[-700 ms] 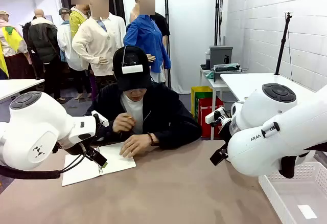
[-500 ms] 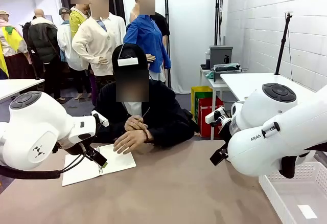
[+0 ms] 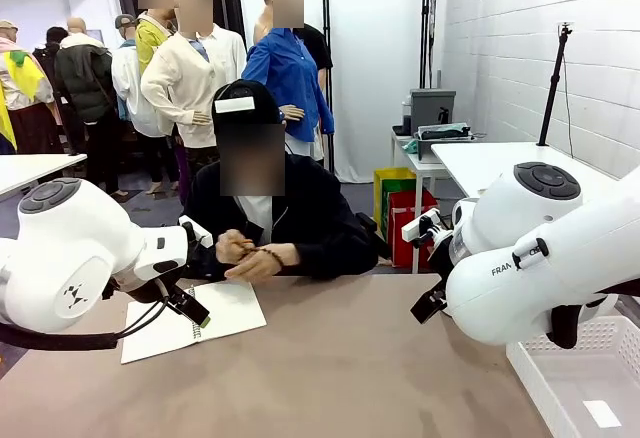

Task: Sort the paper based on its condition.
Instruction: If a person hands you a paper, place it in the Organizing basket , and if it's crumpled, put it in the Trash can.

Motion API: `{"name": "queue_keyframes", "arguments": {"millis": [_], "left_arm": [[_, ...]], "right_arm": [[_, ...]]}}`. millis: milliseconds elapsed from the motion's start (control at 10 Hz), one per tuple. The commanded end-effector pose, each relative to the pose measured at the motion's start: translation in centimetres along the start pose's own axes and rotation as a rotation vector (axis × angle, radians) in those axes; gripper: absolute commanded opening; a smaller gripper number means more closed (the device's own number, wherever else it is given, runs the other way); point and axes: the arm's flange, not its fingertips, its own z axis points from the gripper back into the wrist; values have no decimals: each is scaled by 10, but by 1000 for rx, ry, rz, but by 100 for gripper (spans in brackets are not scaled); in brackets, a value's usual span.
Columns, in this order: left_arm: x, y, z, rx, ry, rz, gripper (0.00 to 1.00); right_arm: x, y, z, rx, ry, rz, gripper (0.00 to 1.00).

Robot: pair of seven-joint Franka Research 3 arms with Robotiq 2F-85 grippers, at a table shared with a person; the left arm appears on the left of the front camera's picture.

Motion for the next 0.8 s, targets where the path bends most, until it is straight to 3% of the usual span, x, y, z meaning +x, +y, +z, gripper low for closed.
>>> {"name": "queue_keyframes", "arguments": {"millis": [0, 700], "left_arm": [[0, 0, 0, 0, 0, 1, 100], [0, 0, 0, 0, 0, 1, 100]], "right_arm": [[0, 0, 0, 0, 0, 0, 100], [0, 0, 0, 0, 0, 0, 100]]}}
